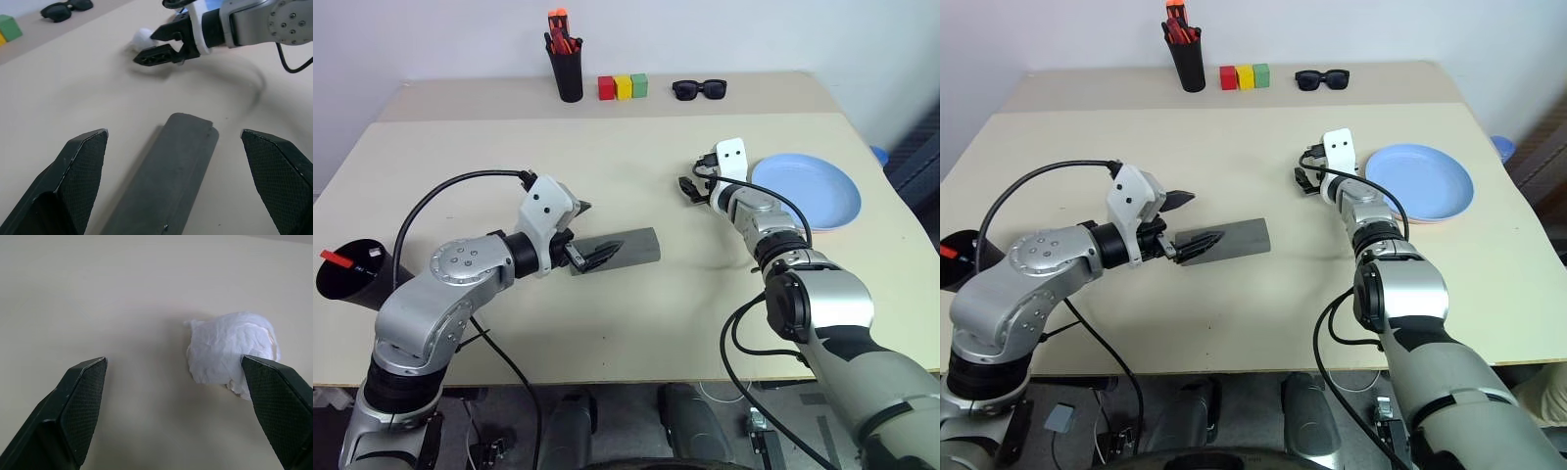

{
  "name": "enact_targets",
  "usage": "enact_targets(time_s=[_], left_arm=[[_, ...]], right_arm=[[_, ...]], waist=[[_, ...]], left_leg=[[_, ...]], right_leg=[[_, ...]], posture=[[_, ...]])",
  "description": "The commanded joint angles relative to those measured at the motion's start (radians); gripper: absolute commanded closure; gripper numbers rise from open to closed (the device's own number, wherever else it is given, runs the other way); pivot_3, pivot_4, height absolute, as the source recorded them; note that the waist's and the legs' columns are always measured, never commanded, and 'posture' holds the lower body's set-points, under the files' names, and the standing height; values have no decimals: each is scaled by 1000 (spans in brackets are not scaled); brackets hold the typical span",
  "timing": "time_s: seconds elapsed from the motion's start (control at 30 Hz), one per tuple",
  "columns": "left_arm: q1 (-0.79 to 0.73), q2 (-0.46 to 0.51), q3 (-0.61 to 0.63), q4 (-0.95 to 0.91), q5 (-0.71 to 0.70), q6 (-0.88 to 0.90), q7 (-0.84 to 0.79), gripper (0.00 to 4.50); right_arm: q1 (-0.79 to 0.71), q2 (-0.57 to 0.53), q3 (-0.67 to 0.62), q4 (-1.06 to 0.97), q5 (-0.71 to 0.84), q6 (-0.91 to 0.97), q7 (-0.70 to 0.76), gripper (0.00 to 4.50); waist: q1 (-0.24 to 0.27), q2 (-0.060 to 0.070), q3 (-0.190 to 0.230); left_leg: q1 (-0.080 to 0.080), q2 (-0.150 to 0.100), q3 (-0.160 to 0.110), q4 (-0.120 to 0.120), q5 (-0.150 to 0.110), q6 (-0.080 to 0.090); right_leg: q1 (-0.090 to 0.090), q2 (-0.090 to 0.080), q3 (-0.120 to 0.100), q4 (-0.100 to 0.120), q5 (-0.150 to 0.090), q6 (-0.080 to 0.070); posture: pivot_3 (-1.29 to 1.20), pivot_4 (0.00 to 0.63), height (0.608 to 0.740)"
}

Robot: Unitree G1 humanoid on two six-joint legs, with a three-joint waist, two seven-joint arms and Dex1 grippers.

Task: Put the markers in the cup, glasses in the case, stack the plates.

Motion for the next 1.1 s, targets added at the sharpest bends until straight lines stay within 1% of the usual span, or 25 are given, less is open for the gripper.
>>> enact_targets(time_s=[0.03,0.13,0.27,0.43,0.83,1.1], left_arm=[[-16,4,3,-7,5,-30,-5,0],[-16,1,-2,-3,5,-35,-5,0],[-16,-2,-3,-1,4,-41,-1,0],[-13,-3,2,-7,4,-40,7,0],[20,28,51,-63,-12,-2,41,0],[41,32,73,-96,-24,22,64,0]], right_arm=[[-23,-16,-20,-30,22,-53,2,57],[-31,-32,-17,-30,10,-97,-62,57],[-41,-49,-14,-23,0,-108,-135,57],[-35,-52,13,-16,-32,-99,-181,57],[-9,-15,5,-6,-33,-69,-180,57],[-1,0,6,-2,-38,-48,-179,57]], waist=[[0,0,0],[0,0,0],[1,0,0],[-2,0,0],[-1,0,0],[0,0,0]], left_leg=[[0,0,0,0,0,0],[0,0,0,0,0,0],[0,0,0,0,0,0],[0,0,0,0,0,0],[0,0,0,0,0,0],[0,0,0,0,0,0]], right_leg=[[0,0,0,0,0,0],[0,0,0,0,0,0],[0,0,0,0,0,0],[0,0,0,0,0,0],[0,0,0,0,0,0],[0,0,0,0,0,0]], posture=[[0,150,740],[0,150,740],[0,150,740],[0,150,740],[0,150,740],[0,150,740]])
